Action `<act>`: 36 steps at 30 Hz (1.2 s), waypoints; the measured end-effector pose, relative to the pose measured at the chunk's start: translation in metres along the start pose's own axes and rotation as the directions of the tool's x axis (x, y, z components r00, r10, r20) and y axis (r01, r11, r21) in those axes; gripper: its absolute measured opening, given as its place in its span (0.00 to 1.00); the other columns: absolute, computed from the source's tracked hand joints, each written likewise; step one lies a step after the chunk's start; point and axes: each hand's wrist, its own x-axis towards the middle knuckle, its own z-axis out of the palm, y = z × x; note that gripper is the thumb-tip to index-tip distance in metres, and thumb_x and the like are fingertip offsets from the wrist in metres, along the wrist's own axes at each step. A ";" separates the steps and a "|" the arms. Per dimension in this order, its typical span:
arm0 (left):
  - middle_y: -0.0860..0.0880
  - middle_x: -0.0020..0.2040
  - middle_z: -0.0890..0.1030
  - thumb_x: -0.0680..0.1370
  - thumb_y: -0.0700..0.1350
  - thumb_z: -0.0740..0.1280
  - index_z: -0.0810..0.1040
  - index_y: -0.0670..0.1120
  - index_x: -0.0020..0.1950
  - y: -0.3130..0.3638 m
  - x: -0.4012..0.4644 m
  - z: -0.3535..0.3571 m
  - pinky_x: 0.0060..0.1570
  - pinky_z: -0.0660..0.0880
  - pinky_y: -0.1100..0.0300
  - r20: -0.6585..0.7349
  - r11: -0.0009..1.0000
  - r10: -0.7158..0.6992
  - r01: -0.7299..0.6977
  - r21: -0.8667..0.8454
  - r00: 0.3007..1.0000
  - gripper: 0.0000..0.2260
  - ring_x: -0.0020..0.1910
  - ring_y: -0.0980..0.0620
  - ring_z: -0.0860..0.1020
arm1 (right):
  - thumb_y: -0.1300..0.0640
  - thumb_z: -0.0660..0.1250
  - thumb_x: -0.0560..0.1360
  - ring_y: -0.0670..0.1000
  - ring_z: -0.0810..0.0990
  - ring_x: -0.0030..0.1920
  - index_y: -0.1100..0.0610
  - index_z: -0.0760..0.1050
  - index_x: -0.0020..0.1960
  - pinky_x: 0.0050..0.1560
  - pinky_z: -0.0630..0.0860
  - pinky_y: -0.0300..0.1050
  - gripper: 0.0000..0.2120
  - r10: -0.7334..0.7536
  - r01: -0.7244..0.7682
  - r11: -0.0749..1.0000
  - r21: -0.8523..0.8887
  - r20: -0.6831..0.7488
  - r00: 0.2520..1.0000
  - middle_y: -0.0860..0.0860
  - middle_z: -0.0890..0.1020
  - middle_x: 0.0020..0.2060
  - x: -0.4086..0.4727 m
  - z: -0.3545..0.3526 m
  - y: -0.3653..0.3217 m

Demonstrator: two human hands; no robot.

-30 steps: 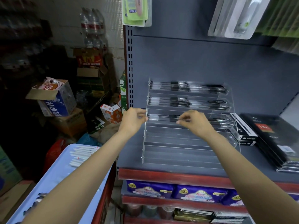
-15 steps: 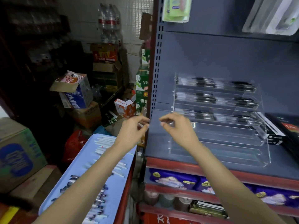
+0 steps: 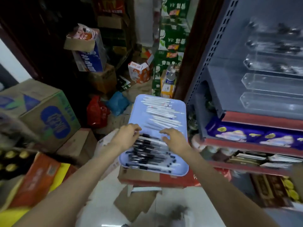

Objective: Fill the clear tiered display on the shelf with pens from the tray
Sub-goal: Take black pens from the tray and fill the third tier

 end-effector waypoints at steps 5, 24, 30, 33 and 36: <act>0.46 0.74 0.63 0.82 0.39 0.55 0.63 0.45 0.74 -0.039 0.007 0.017 0.69 0.62 0.56 0.186 0.988 0.085 -0.107 0.112 0.979 0.19 0.72 0.47 0.63 | 0.60 0.54 0.81 0.58 0.77 0.40 0.54 0.66 0.71 0.41 0.76 0.51 0.19 0.149 -0.148 0.985 -0.090 0.005 0.989 0.62 0.78 0.58 0.015 0.036 -0.005; 0.40 0.58 0.77 0.76 0.36 0.66 0.78 0.39 0.60 -0.060 0.062 0.018 0.55 0.66 0.66 0.136 0.988 0.142 -0.132 -0.085 0.980 0.12 0.58 0.45 0.76 | 0.68 0.60 0.77 0.58 0.71 0.58 0.58 0.73 0.59 0.53 0.75 0.53 0.13 0.183 -0.184 0.885 -0.429 -0.044 0.982 0.57 0.74 0.56 0.052 0.044 0.002; 0.44 0.50 0.70 0.75 0.34 0.66 0.77 0.38 0.52 -0.064 0.060 0.025 0.56 0.71 0.58 0.092 0.981 0.179 -0.171 -0.089 0.980 0.06 0.47 0.47 0.74 | 0.64 0.59 0.78 0.58 0.71 0.58 0.61 0.72 0.58 0.49 0.72 0.52 0.09 0.124 -0.159 0.915 -0.370 -0.116 0.985 0.58 0.73 0.56 0.048 0.049 0.001; 0.43 0.53 0.69 0.76 0.35 0.65 0.77 0.39 0.51 -0.064 0.060 0.028 0.56 0.71 0.56 0.088 0.984 0.171 -0.166 -0.067 0.981 0.05 0.51 0.45 0.73 | 0.63 0.60 0.78 0.57 0.73 0.57 0.60 0.74 0.58 0.51 0.74 0.52 0.10 0.150 -0.168 0.933 -0.319 -0.080 0.986 0.57 0.73 0.56 0.049 0.048 0.003; 0.44 0.54 0.69 0.76 0.36 0.66 0.77 0.41 0.51 -0.064 0.060 0.030 0.52 0.68 0.62 0.081 0.987 0.141 -0.134 -0.087 0.987 0.05 0.52 0.47 0.72 | 0.62 0.60 0.79 0.58 0.73 0.57 0.60 0.74 0.58 0.53 0.74 0.53 0.10 0.151 -0.161 0.932 -0.325 -0.056 0.987 0.58 0.74 0.56 0.050 0.047 0.002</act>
